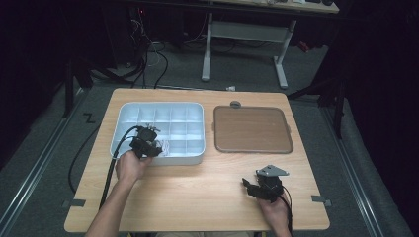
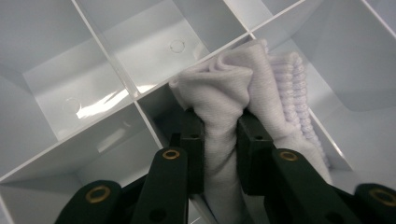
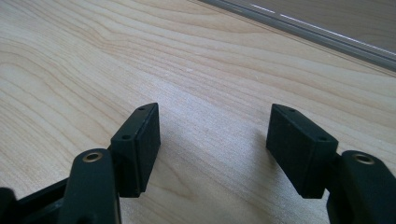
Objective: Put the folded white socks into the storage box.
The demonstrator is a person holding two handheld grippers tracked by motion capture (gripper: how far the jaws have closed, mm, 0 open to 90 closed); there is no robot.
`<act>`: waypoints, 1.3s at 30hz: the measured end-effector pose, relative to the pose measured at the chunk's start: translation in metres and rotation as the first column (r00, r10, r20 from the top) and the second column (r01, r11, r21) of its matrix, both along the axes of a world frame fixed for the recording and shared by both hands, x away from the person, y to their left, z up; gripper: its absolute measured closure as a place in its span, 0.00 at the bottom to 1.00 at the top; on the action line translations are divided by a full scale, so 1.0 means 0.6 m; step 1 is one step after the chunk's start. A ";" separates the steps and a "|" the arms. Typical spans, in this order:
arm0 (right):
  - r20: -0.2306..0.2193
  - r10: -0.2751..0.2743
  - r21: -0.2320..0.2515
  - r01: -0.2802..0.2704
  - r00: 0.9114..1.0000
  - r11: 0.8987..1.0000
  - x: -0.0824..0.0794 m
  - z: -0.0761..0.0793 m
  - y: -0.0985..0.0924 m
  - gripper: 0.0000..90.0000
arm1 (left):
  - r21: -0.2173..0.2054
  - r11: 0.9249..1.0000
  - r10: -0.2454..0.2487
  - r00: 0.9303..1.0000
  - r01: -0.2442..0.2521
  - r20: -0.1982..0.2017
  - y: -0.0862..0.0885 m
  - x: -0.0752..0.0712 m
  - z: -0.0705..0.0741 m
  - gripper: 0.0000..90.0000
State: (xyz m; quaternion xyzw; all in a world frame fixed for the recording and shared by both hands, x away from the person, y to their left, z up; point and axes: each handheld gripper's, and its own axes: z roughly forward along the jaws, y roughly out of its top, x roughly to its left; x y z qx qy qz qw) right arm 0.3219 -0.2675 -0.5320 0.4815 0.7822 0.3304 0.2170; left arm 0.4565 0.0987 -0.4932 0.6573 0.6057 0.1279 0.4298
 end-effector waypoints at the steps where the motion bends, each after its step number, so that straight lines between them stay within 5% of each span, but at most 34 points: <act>1: 0.000 0.000 0.000 0.000 1.000 1.000 0.000 0.000 0.000 0.39 | 0.000 1.000 0.001 1.000 -0.001 0.007 0.000 -0.001 0.001 0.83; 7: 0.000 -0.001 0.000 0.001 1.000 1.000 0.000 0.000 0.000 0.39 | -0.013 1.000 0.021 0.999 -0.021 0.045 0.003 -0.007 0.011 0.80; 14: 0.000 0.000 0.000 0.000 1.000 1.000 0.000 0.000 0.000 0.39 | -0.106 0.993 0.050 0.998 -0.046 0.034 0.015 -0.009 0.024 0.75; 25: 0.000 0.000 0.000 0.000 1.000 1.000 0.000 0.000 0.000 0.39 | -0.155 0.987 0.059 0.996 -0.048 0.071 0.019 -0.016 0.042 0.54; 34: 0.000 0.000 -0.001 0.000 1.000 1.000 0.000 0.000 0.000 0.39 | -0.139 0.989 0.064 0.992 -0.049 0.107 0.005 -0.018 0.044 0.49; 39: 0.000 0.000 0.000 0.000 1.000 1.000 0.000 0.000 0.000 0.39 | -0.076 0.995 0.067 0.989 -0.058 0.133 -0.009 -0.017 0.040 0.53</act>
